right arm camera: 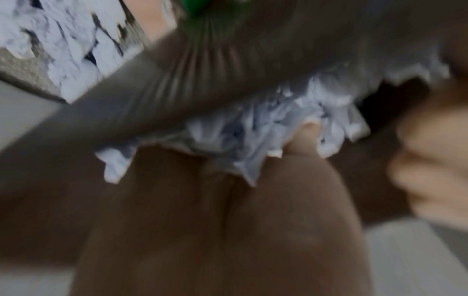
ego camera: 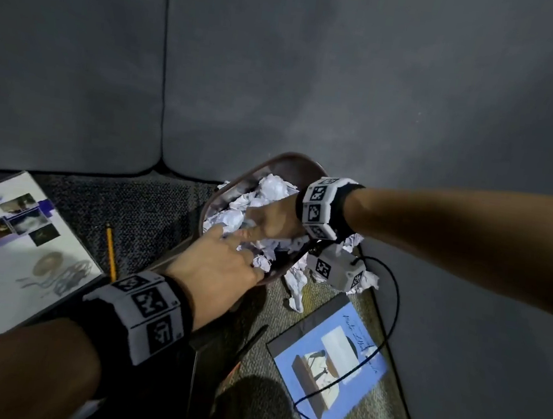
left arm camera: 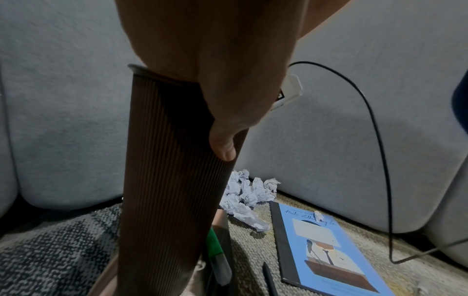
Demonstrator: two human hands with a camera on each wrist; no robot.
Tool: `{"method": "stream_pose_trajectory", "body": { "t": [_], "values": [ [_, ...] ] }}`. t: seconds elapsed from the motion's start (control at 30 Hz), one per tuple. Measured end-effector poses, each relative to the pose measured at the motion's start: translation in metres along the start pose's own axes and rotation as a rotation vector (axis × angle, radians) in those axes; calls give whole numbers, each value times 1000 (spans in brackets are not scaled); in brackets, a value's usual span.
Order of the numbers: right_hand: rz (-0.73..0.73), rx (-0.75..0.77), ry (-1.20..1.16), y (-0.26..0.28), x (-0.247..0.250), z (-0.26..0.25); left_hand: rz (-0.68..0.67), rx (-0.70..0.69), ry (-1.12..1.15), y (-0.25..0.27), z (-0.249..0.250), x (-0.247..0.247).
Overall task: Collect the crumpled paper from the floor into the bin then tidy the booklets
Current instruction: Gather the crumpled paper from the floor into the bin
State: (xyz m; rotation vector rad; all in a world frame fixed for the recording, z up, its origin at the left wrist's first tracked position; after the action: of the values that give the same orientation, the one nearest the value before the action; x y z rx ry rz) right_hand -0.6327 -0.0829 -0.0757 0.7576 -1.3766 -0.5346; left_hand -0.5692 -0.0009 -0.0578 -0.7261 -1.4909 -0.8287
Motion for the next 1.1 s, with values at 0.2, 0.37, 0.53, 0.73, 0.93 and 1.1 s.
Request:
{"method": "stream_pose_trajectory", "body": {
  "t": [0.2, 0.37, 0.53, 0.73, 0.93, 1.1],
  "values": [
    [28, -21, -228, 9, 22, 8, 39, -41, -14, -4, 6, 5],
    [113, -5, -308, 20, 42, 17, 34, -62, -25, -4, 6, 5],
    [281, 71, -197, 53, 67, 25, 4, -47, -14, -2, 1, 6],
    [129, 198, -65, 47, 27, 12, 23, -43, -21, -2, 0, 3],
    [-1, 256, -26, -3, -18, 0, 35, -45, -37, -3, 0, 2],
    [-27, 265, 0, -24, -29, -3, 50, -42, -21, -6, 0, -1]
  ]
}}
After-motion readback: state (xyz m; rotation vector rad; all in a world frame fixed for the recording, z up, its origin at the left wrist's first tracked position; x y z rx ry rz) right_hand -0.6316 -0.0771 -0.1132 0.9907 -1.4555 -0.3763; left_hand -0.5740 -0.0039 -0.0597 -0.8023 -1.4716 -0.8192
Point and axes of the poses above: each hand's wrist, its own y-axis away from the middle knuckle, its own x-axis out of the back of the hand, z = x × y, the point moved 8 cm from there along -y, towards the middle knuckle, and after that the axes turned 8 degrees about z, right-handed, at the moved point
